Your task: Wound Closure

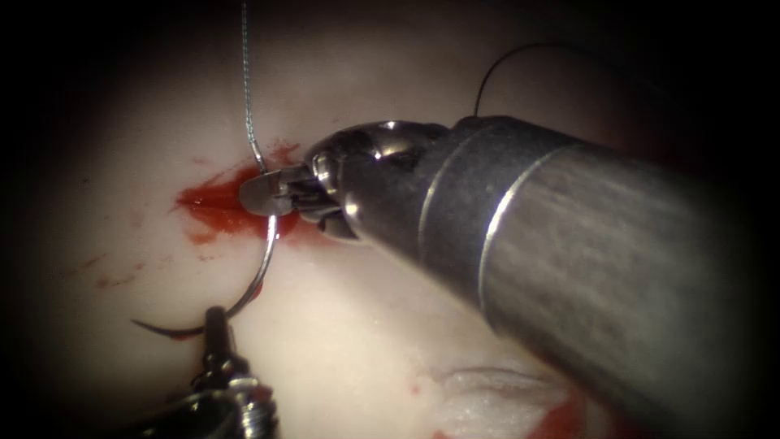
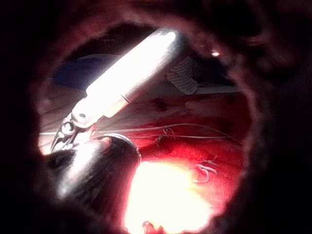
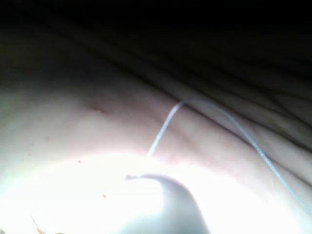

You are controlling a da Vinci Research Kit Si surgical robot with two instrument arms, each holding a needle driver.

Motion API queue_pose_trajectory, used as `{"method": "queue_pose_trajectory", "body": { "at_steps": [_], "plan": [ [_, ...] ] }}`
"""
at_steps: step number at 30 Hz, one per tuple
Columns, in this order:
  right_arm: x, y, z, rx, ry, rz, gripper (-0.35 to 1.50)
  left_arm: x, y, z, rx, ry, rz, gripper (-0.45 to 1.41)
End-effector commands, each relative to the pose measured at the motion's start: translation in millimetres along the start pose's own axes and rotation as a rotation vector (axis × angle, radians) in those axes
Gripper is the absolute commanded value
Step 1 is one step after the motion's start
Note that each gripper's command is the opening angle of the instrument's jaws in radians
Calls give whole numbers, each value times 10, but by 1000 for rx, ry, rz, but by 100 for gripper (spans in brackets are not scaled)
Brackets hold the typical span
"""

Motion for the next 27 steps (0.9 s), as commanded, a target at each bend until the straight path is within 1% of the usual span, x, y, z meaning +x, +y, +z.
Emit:
{"method": "queue_pose_trajectory", "body": {
  "at_steps": [1,2,3,4,6,7,8,9,10,11,12,13,14,15,17,18,19,20,21,23,24,25,26,27],
  "plan": [
    [14,-5,0,12,11,-1,-35,-7,13,-2,-7,-24,5,81],
    [14,-5,-1,13,10,-1,-35,-6,20,-6,7,-62,-59,133],
    [15,-5,-2,15,11,0,-35,-5,24,-8,15,-80,-79,135],
    [15,-5,-2,12,30,-1,-35,-4,29,-11,25,-95,-111,138],
    [16,-5,-4,-15,88,2,-35,-3,41,-16,51,-125,-202,141],
    [17,-5,-5,-20,99,10,-35,-1,46,-19,58,-144,-232,141],
    [20,-3,-8,-34,116,-2,-35,3,57,-27,73,-192,-297,141],
    [22,-2,-10,-34,120,-5,-35,4,61,-31,86,-209,-353,141],
    [23,0,-12,-37,125,-8,-35,5,66,-37,117,-250,-442,138],
    [25,2,-15,-40,137,-11,-35,5,71,-41,136,-301,-459,133],
    [27,4,-18,-43,145,-8,-35,6,76,-46,137,-366,-467,133],
    [28,6,-21,-43,154,-11,-35,8,83,-52,126,-465,-544,128],
    [30,10,-25,-42,162,-14,-35,9,90,-57,110,-520,-597,126],
    [33,18,-30,-35,170,-28,-35,12,106,-62,71,-553,-618,123],
    [37,29,-37,-8,199,-68,-35,20,125,-64,112,-566,-726,106],
    [39,34,-41,23,207,-87,-35,25,133,-62,152,-581,-791,96],
    [40,41,-45,73,213,-120,-35,33,141,-59,215,-623,-840,89],
    [42,47,-48,114,216,-148,-35,40,148,-56,270,-665,-860,84],
    [45,60,-56,208,222,-202,-35,54,161,-44,488,-769,-998,83],
    [47,70,-62,286,217,-297,-35,65,166,-32,711,-823,-1131,83],
    [49,74,-64,329,210,-341,-35,73,169,-23,873,-832,-1251,71],
    [52,78,-66,392,211,-419,-35,77,170,-17,970,-834,-1320,67],
    [56,84,-68,499,231,-511,-35,85,172,-4,1164,-809,-1469,67],
    [58,86,-68,566,267,-571,-35,88,172,4,1289,-794,-1544,67]
  ]
}}
